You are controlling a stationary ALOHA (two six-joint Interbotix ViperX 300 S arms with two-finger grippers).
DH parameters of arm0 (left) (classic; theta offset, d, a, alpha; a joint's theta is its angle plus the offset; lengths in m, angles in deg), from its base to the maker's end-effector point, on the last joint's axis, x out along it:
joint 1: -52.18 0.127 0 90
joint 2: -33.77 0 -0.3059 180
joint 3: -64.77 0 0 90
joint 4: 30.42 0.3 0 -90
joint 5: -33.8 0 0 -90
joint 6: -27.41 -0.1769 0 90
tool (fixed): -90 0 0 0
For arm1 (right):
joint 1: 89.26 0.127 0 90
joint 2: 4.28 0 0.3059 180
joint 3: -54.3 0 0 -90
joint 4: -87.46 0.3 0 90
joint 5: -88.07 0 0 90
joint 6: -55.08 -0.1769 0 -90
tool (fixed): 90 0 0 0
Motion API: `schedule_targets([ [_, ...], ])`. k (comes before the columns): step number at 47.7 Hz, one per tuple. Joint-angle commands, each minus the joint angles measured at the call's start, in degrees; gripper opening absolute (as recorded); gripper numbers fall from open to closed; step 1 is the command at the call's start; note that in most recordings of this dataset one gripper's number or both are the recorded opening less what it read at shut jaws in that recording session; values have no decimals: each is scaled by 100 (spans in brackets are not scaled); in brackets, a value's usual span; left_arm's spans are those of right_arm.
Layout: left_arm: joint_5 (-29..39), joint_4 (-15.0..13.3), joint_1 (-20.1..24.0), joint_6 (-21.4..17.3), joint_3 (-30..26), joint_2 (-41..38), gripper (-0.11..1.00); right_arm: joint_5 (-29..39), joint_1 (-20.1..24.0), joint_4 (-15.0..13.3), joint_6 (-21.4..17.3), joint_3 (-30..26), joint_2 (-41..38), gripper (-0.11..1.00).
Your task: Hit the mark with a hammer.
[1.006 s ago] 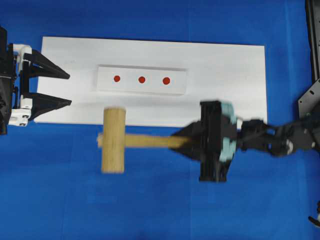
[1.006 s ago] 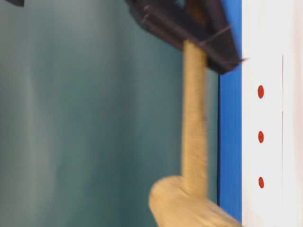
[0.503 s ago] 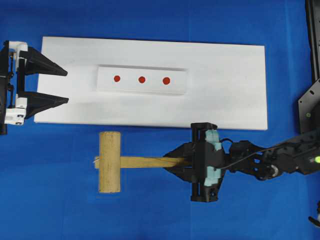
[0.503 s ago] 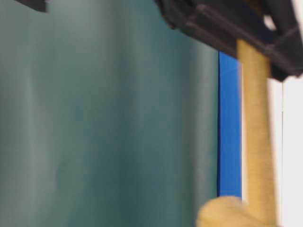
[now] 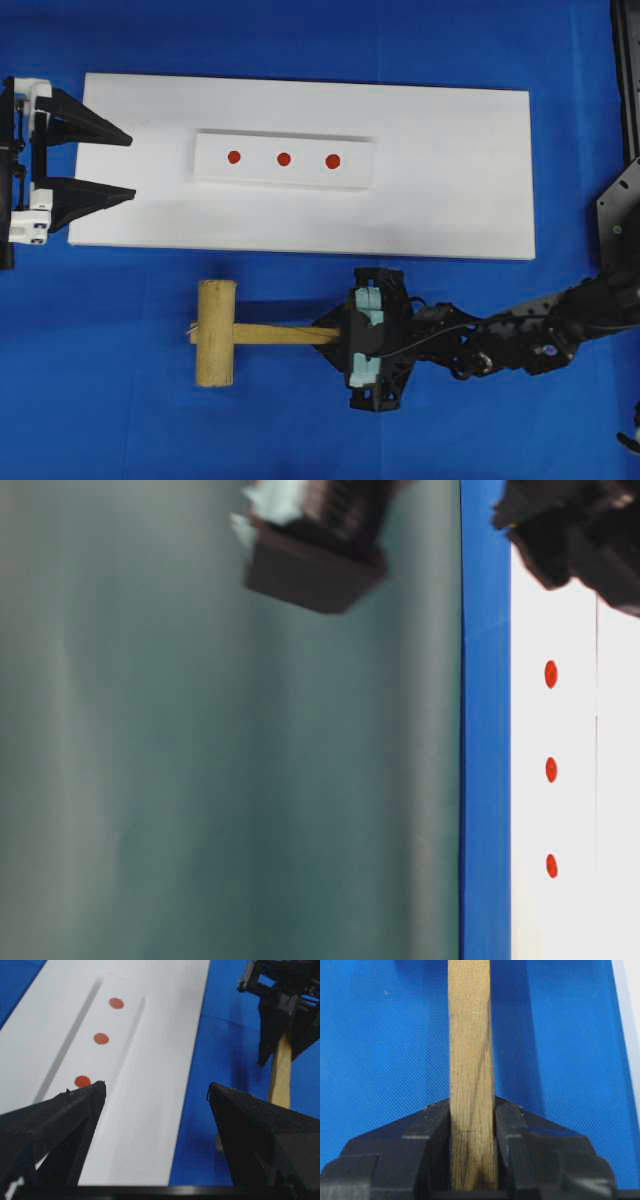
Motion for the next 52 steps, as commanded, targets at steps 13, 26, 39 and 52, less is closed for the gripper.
schedule_targets([
  [13,-35,-9,202,-35,-26,-18,79,114,-9,0,18,-211,-105,8],
  [26,-35,-9,237,-35,-26,-9,79,220,-18,-9,26,-185,-167,8],
  [39,-18,-9,246,0,-26,-9,79,176,-18,0,44,-193,-246,68],
  [52,0,-9,246,35,-26,0,79,176,-62,-79,202,-70,431,85],
])
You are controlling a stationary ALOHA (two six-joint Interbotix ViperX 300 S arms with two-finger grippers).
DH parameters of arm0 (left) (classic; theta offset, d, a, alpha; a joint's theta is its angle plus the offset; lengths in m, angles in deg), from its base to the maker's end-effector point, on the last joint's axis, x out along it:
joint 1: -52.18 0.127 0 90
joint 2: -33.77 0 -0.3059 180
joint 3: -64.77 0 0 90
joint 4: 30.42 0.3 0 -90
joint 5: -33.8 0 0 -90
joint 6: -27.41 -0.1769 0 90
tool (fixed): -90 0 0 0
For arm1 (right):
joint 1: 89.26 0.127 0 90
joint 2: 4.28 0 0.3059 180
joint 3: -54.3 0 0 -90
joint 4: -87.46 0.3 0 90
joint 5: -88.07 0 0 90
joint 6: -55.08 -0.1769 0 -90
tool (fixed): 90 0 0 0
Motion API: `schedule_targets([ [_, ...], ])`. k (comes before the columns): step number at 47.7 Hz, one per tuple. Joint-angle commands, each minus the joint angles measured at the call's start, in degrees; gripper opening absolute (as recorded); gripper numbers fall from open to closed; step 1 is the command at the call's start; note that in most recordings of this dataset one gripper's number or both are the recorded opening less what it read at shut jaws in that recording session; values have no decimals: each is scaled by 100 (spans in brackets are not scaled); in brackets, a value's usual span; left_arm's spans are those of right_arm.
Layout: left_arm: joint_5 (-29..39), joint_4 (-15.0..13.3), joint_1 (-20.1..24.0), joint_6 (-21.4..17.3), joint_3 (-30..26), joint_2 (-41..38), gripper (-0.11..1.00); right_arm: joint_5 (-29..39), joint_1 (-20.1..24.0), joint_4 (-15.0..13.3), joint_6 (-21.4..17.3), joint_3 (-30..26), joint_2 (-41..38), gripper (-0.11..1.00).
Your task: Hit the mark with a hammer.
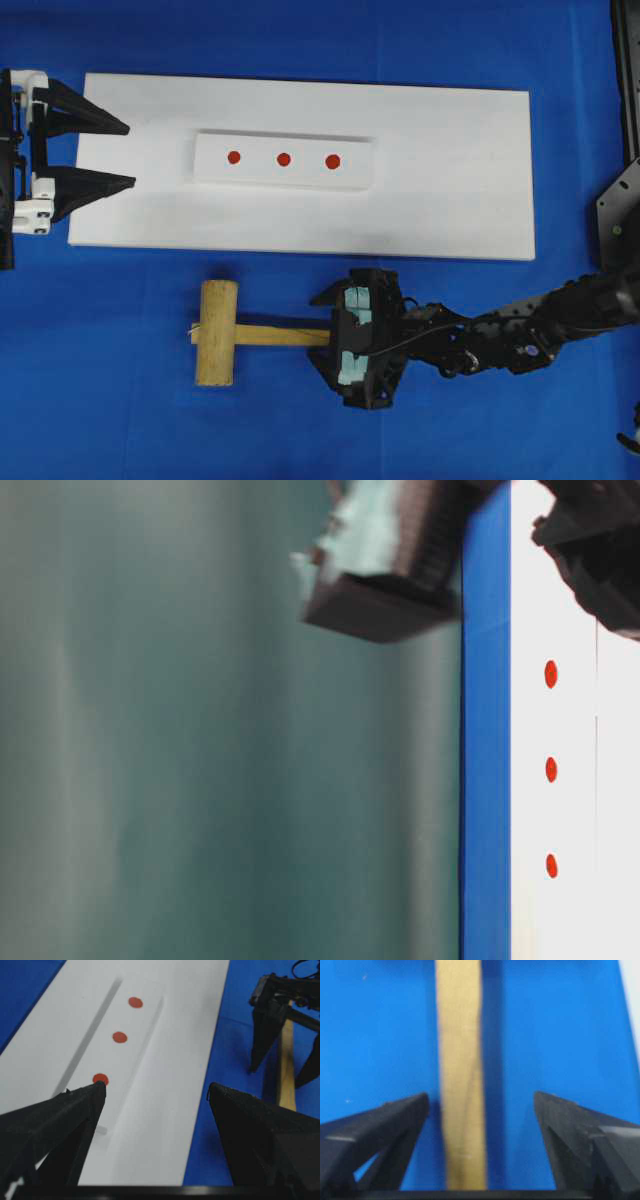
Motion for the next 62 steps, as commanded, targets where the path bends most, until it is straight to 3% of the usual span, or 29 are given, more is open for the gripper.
schedule_targets([
  [1,-18,-9,18,9,-62,-9,79,-35,-9,-79,70,26,589,85],
  [13,-18,-9,18,-26,-53,185,79,-35,-88,-79,729,316,1670,85],
  [21,-9,-9,18,-35,-35,281,79,-35,-281,-79,888,431,1995,85],
  [29,-9,-9,18,-53,-35,281,79,-35,-835,-114,967,545,2276,85],
  [44,-9,-9,18,-79,-35,281,79,413,-2162,-202,1775,782,2927,85],
  [50,-9,0,18,-114,-35,246,79,721,-2593,-211,1872,817,3015,85],
  [62,-53,0,-202,-492,-35,387,79,1441,-2751,-211,2030,958,3516,84],
])
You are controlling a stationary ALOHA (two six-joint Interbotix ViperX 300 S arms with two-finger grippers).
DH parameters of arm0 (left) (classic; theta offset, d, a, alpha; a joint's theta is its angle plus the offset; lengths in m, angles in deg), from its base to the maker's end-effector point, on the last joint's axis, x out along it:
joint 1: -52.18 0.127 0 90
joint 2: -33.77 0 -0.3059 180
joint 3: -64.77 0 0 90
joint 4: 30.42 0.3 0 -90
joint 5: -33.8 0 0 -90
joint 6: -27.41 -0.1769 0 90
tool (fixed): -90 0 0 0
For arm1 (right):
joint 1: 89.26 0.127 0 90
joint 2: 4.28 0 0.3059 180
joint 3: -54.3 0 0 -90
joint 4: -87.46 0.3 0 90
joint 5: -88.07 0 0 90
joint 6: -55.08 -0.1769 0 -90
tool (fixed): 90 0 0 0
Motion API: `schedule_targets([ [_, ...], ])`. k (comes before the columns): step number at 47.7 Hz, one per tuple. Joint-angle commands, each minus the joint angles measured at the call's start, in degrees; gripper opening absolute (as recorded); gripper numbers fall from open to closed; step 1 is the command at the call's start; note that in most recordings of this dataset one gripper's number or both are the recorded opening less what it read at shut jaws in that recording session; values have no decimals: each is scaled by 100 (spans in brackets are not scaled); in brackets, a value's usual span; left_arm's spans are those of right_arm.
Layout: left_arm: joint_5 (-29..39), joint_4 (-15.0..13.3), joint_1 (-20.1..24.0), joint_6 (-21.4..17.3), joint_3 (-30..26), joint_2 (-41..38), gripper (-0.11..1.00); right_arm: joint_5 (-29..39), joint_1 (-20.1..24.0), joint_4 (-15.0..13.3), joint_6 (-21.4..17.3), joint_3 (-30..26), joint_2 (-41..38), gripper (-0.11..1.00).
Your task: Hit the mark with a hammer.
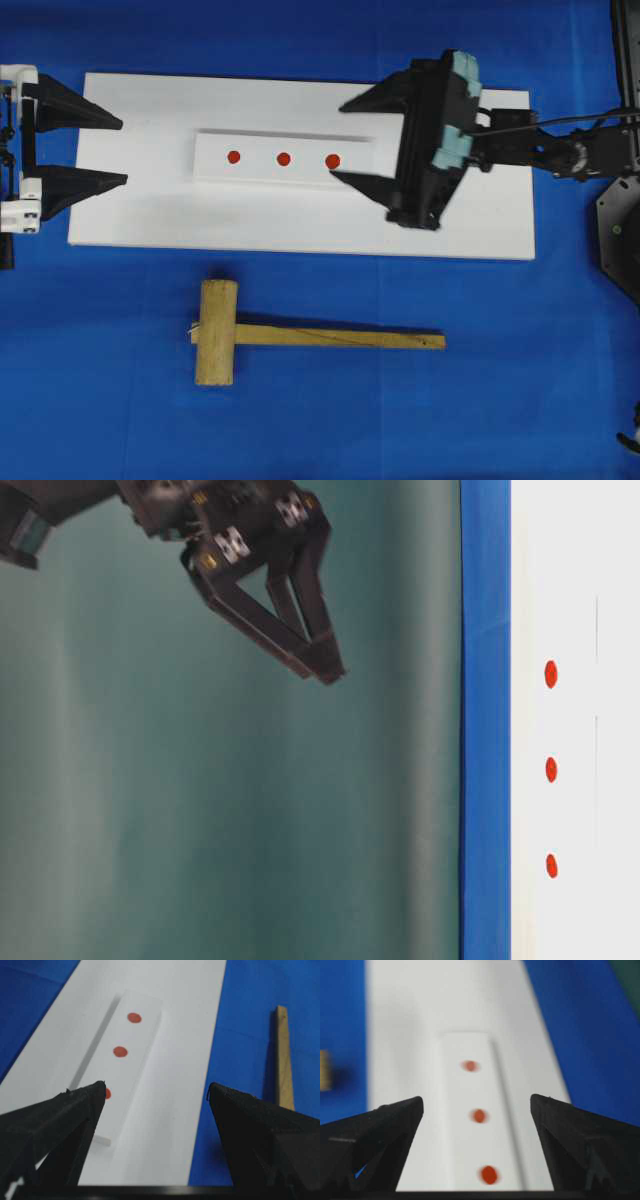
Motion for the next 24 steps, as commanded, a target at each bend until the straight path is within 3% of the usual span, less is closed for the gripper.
schedule_targets([
  [1,-53,9,-149,-141,-62,114,79,132,-9,-18,44,62,439,84],
  [9,-18,9,-360,-492,-26,527,79,97,-9,-18,70,694,1441,84],
  [24,-9,9,-369,-844,299,1230,79,123,-9,-9,70,1951,3331,84],
])
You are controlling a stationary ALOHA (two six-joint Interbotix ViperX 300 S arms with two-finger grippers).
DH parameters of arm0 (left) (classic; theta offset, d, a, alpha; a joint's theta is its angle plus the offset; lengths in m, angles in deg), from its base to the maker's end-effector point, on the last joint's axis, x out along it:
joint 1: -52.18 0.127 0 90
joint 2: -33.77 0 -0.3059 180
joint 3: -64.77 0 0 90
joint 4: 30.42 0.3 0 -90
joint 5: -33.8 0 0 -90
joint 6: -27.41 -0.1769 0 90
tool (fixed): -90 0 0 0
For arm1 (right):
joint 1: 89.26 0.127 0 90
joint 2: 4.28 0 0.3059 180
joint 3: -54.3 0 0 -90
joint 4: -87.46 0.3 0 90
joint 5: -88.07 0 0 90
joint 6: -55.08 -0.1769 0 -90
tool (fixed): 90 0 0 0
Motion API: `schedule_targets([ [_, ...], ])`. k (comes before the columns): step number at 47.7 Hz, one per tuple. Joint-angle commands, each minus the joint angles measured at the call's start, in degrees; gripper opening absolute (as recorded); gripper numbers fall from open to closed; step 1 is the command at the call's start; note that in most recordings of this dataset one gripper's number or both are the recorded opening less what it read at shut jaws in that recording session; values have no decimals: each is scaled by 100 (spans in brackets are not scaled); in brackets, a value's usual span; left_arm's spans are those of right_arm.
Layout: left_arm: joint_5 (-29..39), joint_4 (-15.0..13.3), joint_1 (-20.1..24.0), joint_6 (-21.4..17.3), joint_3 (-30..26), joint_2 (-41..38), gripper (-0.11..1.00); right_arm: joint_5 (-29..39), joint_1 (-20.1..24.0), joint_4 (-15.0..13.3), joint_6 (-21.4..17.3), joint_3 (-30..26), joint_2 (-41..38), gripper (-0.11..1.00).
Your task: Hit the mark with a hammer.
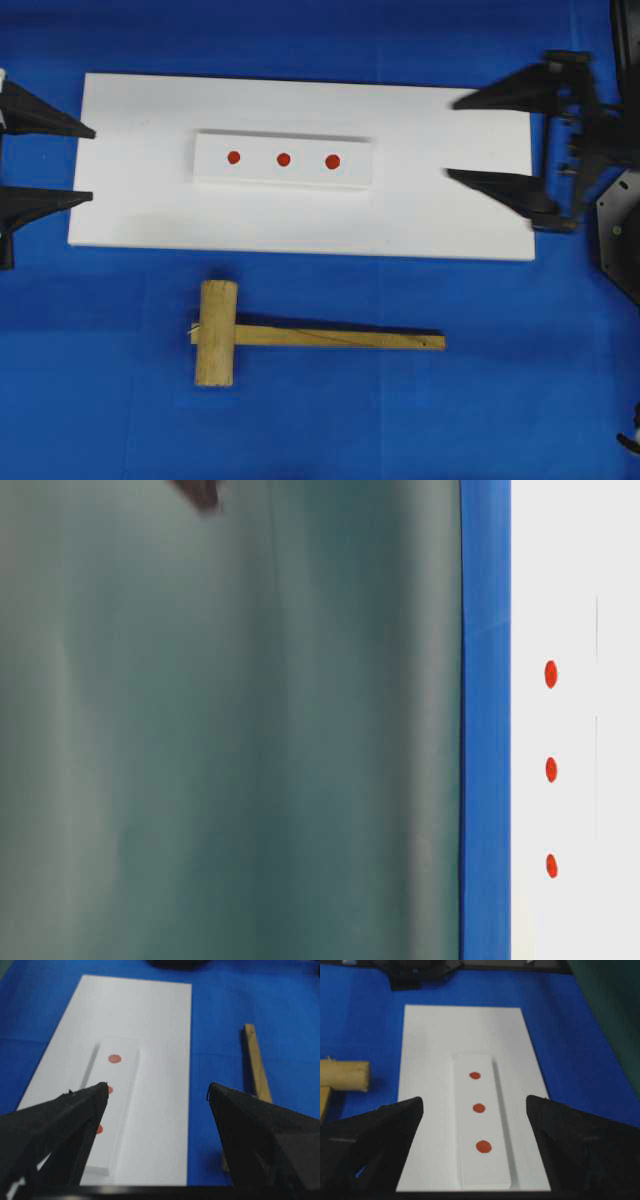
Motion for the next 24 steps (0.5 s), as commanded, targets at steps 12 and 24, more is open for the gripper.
schedule_targets([
  [12,290,9,-9,-53,369,677,79,-79,0,18,9,1222,1204,83],
  [24,272,0,-9,-53,633,984,78,-141,0,237,-9,1767,1573,83],
])
